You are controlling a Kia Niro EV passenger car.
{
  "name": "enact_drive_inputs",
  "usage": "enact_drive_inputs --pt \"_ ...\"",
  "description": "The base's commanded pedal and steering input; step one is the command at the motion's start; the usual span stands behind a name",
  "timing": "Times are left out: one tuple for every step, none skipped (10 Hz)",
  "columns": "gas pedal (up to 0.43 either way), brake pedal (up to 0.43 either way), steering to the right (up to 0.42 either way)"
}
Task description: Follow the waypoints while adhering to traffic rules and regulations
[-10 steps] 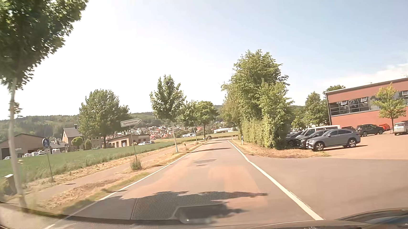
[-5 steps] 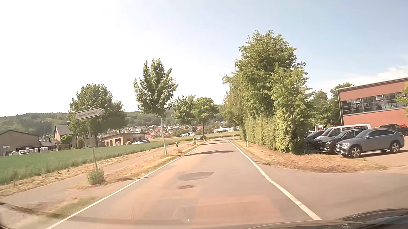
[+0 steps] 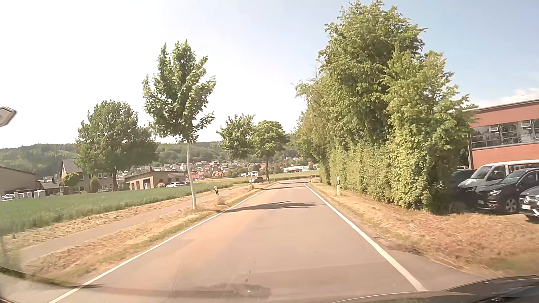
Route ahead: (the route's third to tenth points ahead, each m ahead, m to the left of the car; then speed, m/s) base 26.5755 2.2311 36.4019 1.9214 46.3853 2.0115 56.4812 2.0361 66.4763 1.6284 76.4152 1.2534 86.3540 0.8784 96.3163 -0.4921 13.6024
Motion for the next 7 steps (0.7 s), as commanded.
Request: enact_drive_inputs --pt "0.169 0.0 -0.003" --pt "0.177 0.0 -0.003" --pt "0.177 0.0 -0.003" --pt "0.169 0.0 -0.002" --pt "0.169 0.0 -0.003" --pt "0.157 0.0 -0.002" --pt "0.177 0.0 -0.002"
